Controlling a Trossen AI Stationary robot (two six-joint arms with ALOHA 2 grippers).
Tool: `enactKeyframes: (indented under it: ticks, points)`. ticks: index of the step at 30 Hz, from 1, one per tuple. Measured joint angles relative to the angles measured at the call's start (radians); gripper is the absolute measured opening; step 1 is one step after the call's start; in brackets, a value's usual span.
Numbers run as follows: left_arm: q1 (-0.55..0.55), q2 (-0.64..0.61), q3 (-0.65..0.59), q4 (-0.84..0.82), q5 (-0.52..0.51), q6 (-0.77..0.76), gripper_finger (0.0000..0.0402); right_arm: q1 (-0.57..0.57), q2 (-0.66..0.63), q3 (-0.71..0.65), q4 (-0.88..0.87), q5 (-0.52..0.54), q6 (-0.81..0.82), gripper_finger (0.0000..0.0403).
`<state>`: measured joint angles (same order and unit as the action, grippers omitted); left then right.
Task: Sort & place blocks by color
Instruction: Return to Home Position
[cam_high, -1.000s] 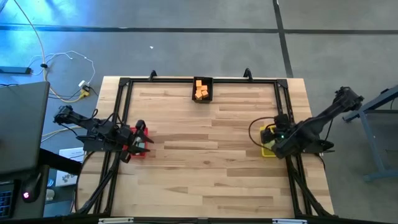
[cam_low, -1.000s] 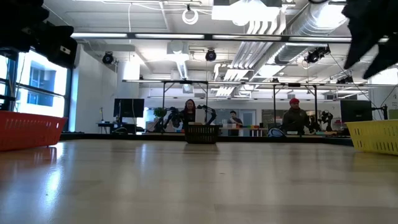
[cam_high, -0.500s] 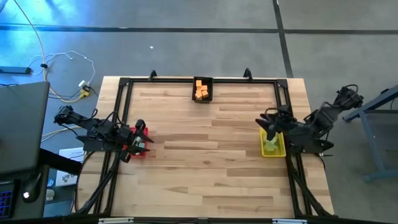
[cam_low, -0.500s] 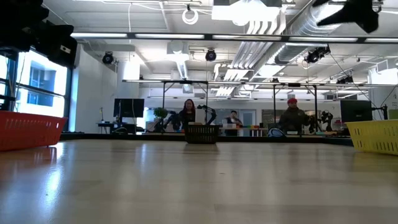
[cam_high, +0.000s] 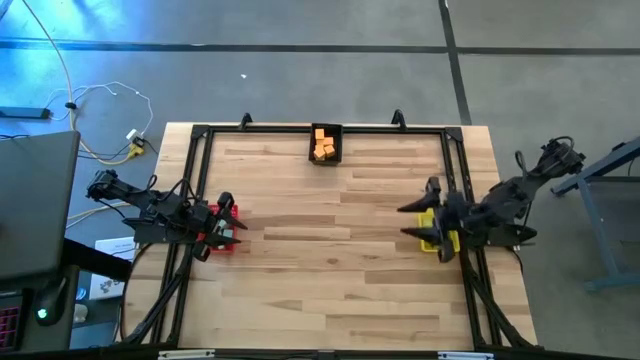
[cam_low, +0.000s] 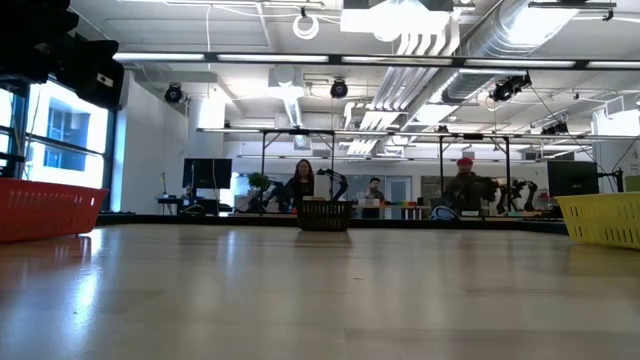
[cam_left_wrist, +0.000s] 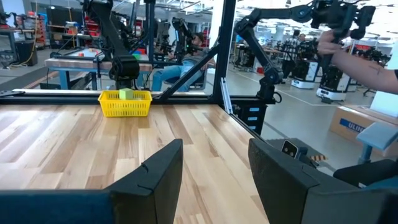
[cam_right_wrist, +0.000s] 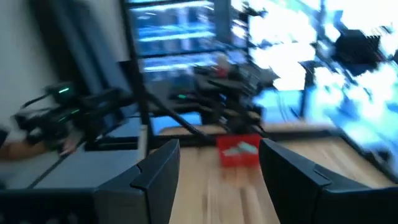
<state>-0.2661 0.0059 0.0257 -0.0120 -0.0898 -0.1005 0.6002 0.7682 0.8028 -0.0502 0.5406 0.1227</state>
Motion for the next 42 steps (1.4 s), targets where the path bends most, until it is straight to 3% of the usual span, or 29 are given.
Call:
enactKeyframes:
  ticks: [3,6,15,25,34,42]
  points:
    - [0.0,0.0,0.0,0.0,0.0,0.0,0.017,0.0,0.018,0.0,0.066,-0.073,-0.128,0.0203]
    - [0.0,0.0,0.0,0.0,0.0,0.0,0.017,-0.018,0.018,0.0,0.06,-0.08,-0.156,0.0203]
    - [0.0,0.0,0.0,0.001,-0.007,0.0,0.017,-0.171,0.015,0.0,-0.151,-0.082,-0.013,0.0203]
    - [0.0,0.0,0.0,0.001,-0.009,0.0,0.017,-0.264,0.015,-0.001,-0.198,-0.174,-0.004,0.0203]
    - [0.0,0.0,0.0,0.002,-0.011,0.016,0.017,-0.297,-0.139,-0.331,0.1,-0.175,0.062,0.0203]
    - [0.0,0.0,0.0,0.002,-0.01,0.015,0.017,-0.298,-0.387,-0.54,0.18,-0.166,0.059,0.0204]
